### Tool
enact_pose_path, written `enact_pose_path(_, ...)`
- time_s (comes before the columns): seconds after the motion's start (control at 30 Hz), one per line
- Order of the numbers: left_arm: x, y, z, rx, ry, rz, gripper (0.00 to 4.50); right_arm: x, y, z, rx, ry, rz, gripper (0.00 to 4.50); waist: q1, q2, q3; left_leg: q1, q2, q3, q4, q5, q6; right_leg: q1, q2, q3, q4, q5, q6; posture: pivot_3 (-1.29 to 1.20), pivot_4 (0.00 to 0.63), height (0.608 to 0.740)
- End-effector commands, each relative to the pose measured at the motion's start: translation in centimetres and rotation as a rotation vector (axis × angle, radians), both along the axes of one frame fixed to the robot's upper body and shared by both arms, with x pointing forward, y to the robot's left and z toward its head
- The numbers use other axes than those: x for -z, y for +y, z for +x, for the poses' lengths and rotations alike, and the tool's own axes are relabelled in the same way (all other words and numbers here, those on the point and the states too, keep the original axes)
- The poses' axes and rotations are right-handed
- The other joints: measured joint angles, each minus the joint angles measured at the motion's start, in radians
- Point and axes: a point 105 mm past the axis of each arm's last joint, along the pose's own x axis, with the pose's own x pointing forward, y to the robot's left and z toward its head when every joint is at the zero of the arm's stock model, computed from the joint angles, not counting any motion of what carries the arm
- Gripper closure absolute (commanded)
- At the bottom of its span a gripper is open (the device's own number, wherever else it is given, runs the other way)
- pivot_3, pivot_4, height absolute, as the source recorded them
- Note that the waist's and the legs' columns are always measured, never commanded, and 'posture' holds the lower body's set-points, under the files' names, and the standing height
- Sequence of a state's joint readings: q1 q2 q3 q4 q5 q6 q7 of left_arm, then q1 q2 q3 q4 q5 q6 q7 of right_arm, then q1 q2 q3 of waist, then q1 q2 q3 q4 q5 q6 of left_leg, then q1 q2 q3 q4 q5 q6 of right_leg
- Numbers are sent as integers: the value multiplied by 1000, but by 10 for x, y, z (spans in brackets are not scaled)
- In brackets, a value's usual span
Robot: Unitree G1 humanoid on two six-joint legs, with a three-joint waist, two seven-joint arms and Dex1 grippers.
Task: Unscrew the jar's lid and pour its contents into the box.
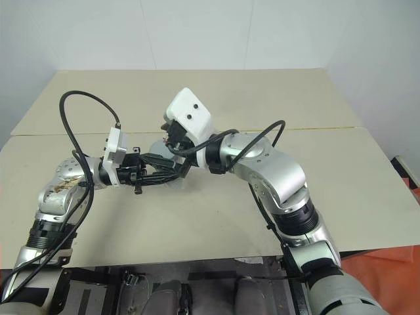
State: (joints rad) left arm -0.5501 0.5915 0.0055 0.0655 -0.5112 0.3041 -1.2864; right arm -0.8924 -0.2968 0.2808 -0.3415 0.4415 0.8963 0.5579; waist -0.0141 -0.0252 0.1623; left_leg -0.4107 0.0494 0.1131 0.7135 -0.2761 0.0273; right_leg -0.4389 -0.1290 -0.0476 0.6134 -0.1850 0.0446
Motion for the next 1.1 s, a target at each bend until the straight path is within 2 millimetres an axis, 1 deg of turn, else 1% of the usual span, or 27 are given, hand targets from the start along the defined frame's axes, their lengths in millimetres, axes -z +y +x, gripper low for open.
enact_pose_path(0.03,-13,3,-3,8,-58,-9,2565,-15,-1,2,17,-69,21,33,0,0,0,0,0,0,0,0,0,0,0,0,0,0,0,0,150,740)
enact_pose_path(0.3,-15,6,-2,-8,-64,-5,2565,-14,-13,4,35,-57,14,33,0,0,0,0,0,0,0,0,0,0,0,0,0,0,0,0,150,740)
enact_pose_path(0.53,-14,8,-3,-10,-64,-2,2565,-10,-30,6,80,-49,6,33,0,0,0,0,0,0,0,0,0,0,0,0,0,0,0,0,150,740)
enact_pose_path(0.87,-16,8,-4,-4,-67,2,2565,-8,-46,3,102,-45,-4,33,1,0,0,0,0,0,0,0,0,0,0,0,0,0,0,0,150,740)
enact_pose_path(1.1,-16,8,-5,2,-65,6,2565,-6,-52,2,106,-43,-20,33,1,0,0,0,0,0,0,0,1,0,0,0,-1,0,0,0,150,740)
